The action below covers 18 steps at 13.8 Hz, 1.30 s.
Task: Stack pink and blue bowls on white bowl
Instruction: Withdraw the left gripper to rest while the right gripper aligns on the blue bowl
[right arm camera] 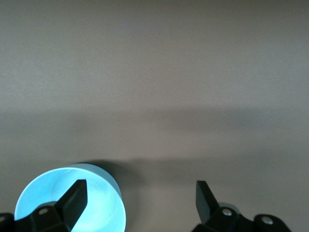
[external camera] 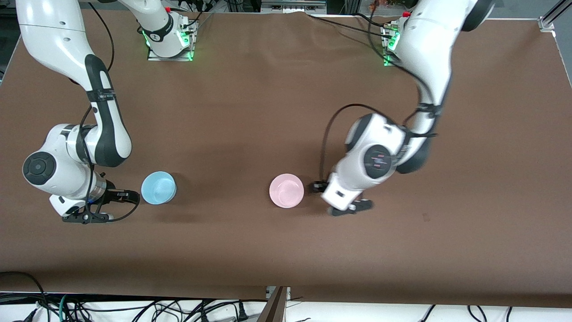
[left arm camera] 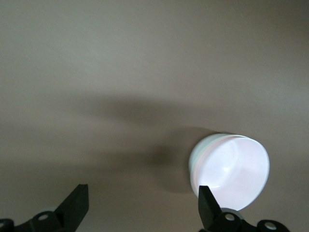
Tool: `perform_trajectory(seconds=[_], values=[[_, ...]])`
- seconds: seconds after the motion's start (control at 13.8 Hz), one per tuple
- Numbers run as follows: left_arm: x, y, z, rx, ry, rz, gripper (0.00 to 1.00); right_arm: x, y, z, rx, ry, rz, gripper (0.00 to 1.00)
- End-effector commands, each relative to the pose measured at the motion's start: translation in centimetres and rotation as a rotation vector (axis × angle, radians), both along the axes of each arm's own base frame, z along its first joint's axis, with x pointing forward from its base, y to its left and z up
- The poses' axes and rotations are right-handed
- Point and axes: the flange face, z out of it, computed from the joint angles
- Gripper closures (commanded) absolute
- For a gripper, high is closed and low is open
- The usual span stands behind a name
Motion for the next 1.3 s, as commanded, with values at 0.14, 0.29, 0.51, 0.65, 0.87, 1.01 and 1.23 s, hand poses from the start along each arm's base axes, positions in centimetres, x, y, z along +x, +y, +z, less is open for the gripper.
perform_trajectory(seconds=[0.14, 0.29, 0.51, 0.65, 0.87, 1.01, 1.23], values=[[-0.5, 19.4, 10.6, -0.004, -0.024, 0.015, 0.0, -0.4, 0.2, -1.8, 0.019, 0.011, 0.001, 0.01], [-1.5, 28.0, 14.5, 0.019, -0.031, 0.091, 0.0, -1.0, 0.5, -3.0, 0.018, 0.031, 0.005, 0.01], [-4.4, 36.4, 18.9, 0.056, -0.024, 0.077, 0.0, -1.4, 0.4, -3.5, 0.018, 0.038, 0.007, 0.01], [-6.8, 40.1, 22.2, 0.111, -0.027, -0.005, 0.0, -1.7, 0.4, -3.9, 0.018, 0.048, 0.007, 0.02], [-9.3, 42.0, 25.2, 0.139, -0.016, -0.053, 0.0, -1.9, 0.3, -4.2, 0.017, 0.052, 0.006, 0.02], [-9.4, 40.4, 25.5, 0.128, -0.012, -0.083, 0.0, -2.1, 0.3, -4.3, 0.017, 0.054, 0.006, 0.02], [-8.9, 35.1, 24.2, 0.164, 0.02, -0.172, 0.0, -2.4, 0.2, -4.9, 0.016, 0.054, 0.004, 0.02]])
